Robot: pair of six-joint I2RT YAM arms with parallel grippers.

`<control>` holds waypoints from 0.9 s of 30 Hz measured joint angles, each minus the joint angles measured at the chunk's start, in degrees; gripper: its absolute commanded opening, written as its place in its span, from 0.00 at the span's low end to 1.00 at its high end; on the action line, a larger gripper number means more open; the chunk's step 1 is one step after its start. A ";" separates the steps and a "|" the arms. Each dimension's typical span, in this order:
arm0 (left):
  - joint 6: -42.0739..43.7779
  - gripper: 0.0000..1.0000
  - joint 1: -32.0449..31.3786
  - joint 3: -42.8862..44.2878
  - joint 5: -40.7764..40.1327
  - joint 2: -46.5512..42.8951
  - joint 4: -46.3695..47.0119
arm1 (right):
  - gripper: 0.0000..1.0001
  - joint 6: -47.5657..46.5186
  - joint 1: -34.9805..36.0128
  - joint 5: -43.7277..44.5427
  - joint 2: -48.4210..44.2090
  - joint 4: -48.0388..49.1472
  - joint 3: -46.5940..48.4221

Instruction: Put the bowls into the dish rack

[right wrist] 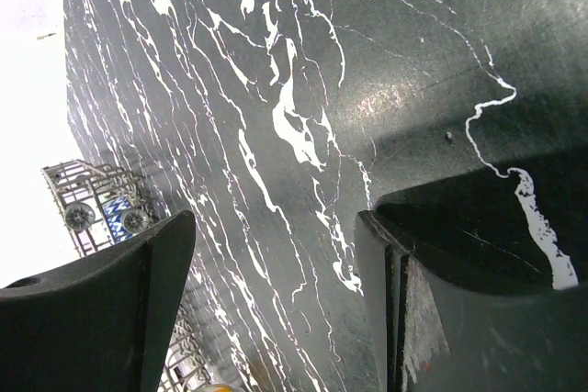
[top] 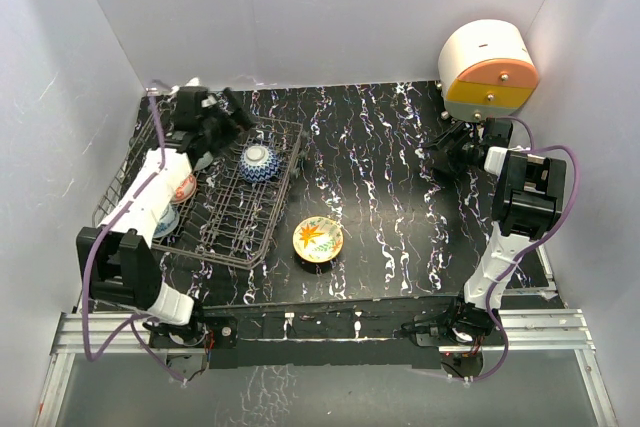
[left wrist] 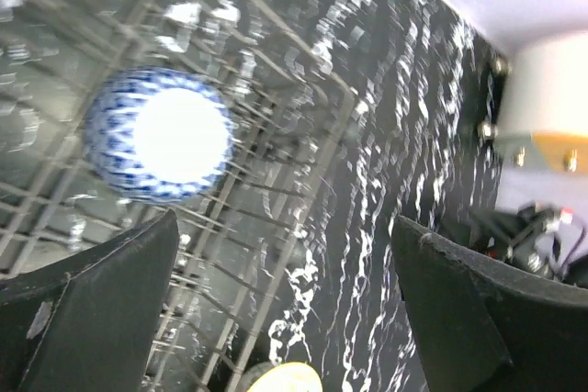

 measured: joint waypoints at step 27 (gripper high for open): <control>27.91 0.75 -51.56 4.66 -16.24 18.58 -15.72 | 0.73 0.26 0.00 0.00 -1.42 0.09 -2.01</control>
